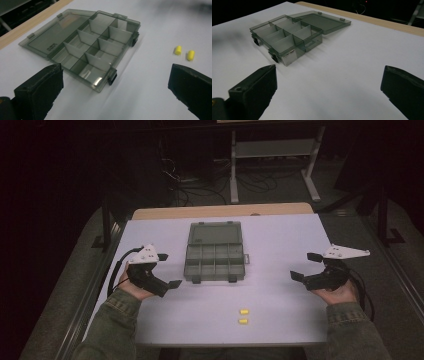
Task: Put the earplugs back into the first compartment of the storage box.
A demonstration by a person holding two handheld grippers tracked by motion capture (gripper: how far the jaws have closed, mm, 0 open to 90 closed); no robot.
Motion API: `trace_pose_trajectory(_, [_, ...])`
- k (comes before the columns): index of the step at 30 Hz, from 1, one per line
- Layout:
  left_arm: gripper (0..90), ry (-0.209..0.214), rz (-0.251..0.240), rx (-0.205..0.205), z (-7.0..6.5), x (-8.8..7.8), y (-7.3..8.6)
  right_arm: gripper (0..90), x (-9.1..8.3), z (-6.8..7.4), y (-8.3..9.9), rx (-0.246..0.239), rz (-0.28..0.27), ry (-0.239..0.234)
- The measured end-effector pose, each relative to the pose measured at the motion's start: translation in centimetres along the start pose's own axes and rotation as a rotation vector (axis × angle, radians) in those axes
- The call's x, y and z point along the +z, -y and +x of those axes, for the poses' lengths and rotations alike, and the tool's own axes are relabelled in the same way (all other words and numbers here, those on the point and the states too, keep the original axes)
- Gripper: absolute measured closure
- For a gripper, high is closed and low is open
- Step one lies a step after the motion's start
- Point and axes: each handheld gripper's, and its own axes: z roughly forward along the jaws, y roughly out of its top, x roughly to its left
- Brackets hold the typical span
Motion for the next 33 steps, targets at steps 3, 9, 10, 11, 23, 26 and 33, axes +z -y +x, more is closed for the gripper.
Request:
trace_pose_trajectory(3, [0.0, 0.014, 0.000, 0.003, -0.2, 0.2, -0.2, 0.0, 0.0, 0.0, 0.0, 0.001, 0.001, 0.001])
trace_pose_trajectory(9, [0.0, 0.038, 0.012, 0.025, -0.6, 1.2, -1.1, 0.0, 0.1, 0.0, 0.1, -0.001, 0.007, 0.001])
trace_pose_trajectory(10, [0.0, 0.042, 0.015, 0.032, -0.7, 1.4, -1.3, 0.0, 0.1, 0.0, 0.0, -0.003, 0.008, 0.001])
trace_pose_trajectory(11, [0.0, 0.042, 0.015, 0.032, -0.7, 1.4, -1.3, 0.0, 0.1, 0.0, 0.0, -0.003, 0.008, 0.001])
trace_pose_trajectory(23, [0.3, 0.120, 0.055, 0.081, -2.5, 4.4, -2.7, 0.0, 0.1, 0.1, 0.1, -0.005, 0.007, -0.002])
trace_pose_trajectory(26, [0.3, 0.133, 0.063, 0.092, -2.9, 4.8, -2.8, 0.0, 0.0, 0.1, 0.1, -0.003, 0.004, -0.001])
trace_pose_trajectory(33, [0.3, 0.165, 0.073, 0.109, -3.8, 6.0, -3.1, 0.0, 0.1, 0.1, 0.1, -0.004, 0.011, -0.006])
